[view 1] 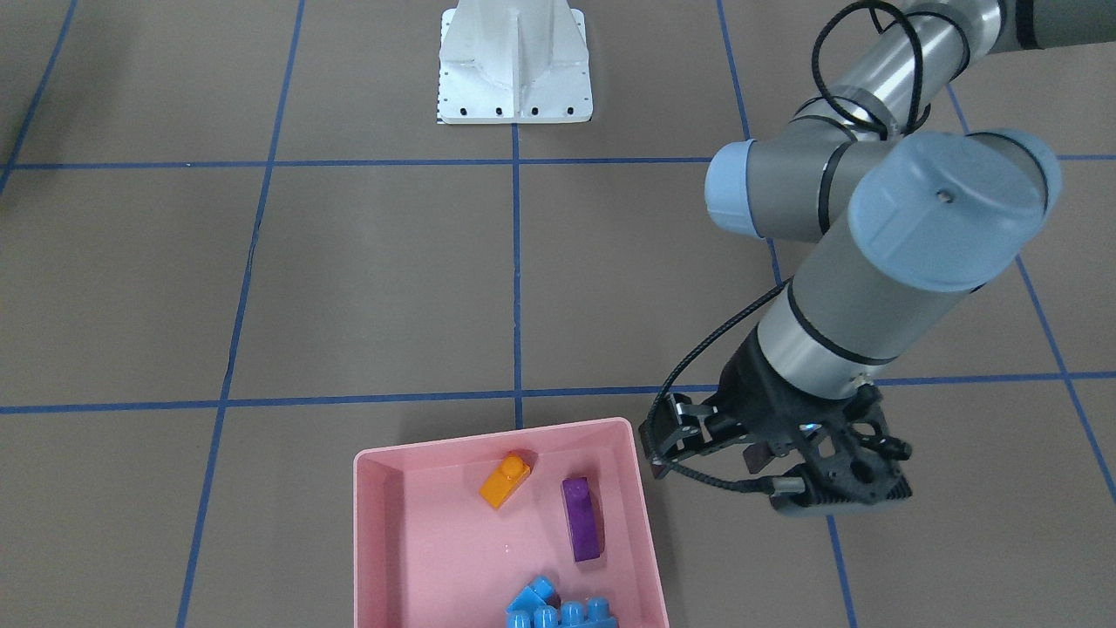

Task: Put all blocks into box

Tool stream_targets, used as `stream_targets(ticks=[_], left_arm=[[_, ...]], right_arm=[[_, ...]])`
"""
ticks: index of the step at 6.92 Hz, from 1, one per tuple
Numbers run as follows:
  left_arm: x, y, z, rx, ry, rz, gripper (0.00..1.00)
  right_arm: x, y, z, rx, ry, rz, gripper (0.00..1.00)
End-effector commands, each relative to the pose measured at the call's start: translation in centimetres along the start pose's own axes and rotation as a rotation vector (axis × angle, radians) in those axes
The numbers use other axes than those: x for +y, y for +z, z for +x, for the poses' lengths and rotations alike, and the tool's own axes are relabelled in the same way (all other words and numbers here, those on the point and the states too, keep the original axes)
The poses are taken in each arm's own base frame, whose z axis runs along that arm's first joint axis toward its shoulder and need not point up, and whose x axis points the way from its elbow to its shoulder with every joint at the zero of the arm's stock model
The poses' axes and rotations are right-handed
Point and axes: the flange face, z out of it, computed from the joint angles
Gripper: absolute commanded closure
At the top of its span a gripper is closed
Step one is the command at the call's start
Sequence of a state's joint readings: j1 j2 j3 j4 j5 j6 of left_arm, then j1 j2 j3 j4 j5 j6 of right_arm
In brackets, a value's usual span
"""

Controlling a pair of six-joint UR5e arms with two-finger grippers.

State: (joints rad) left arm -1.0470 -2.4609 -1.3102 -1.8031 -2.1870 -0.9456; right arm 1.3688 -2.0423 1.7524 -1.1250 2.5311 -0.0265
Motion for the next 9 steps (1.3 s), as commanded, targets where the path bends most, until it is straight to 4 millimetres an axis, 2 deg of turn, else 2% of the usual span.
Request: stream_targets(ticks=[1,2,3,4,5,6,7,8,9], left_arm=[[5.4,-0.4,-12.8,-0.069,0.130,-0.025,0.00],[6.7,-1.6,-19.9,-0.111,0.207,-0.028,0.00],[7.0,-2.9,-26.7,-0.159,0.284,-0.036,0.00],[7.5,-4.3,-33.2,-0.206,0.339,-0.057,0.00],[7.4,-6.4,-37.5,-0.247,0.361,-0.089,0.00],[6.7,-9.3,-41.0,-0.256,0.377,-0.127,0.00],[6.8,-10.7,-42.7,-0.257,0.403,-0.157,0.00],[7.1,-10.5,-43.3,-0.259,0.397,-0.164,0.00],[7.3,-10.5,-43.5,-0.259,0.395,-0.165,0.00]], right_arm=[[-19.2,-4.3,-7.9,-0.071,0.139,0.151,1.00],[-27.7,-3.3,-14.3,-0.099,0.164,0.148,1.00],[-36.4,-2.5,-19.8,-0.102,0.202,0.164,1.00],[-43.8,-0.2,-27.1,-0.088,0.240,0.166,1.00],[-48.9,0.2,-32.2,-0.077,0.278,0.189,1.00],[-53.9,0.7,-37.2,-0.070,0.320,0.193,1.00],[-57.8,2.0,-44.5,-0.029,0.368,0.245,1.00],[-60.2,3.4,-50.3,-0.012,0.405,0.261,1.00],[-60.6,6.1,-53.6,0.028,0.391,0.275,1.00]])
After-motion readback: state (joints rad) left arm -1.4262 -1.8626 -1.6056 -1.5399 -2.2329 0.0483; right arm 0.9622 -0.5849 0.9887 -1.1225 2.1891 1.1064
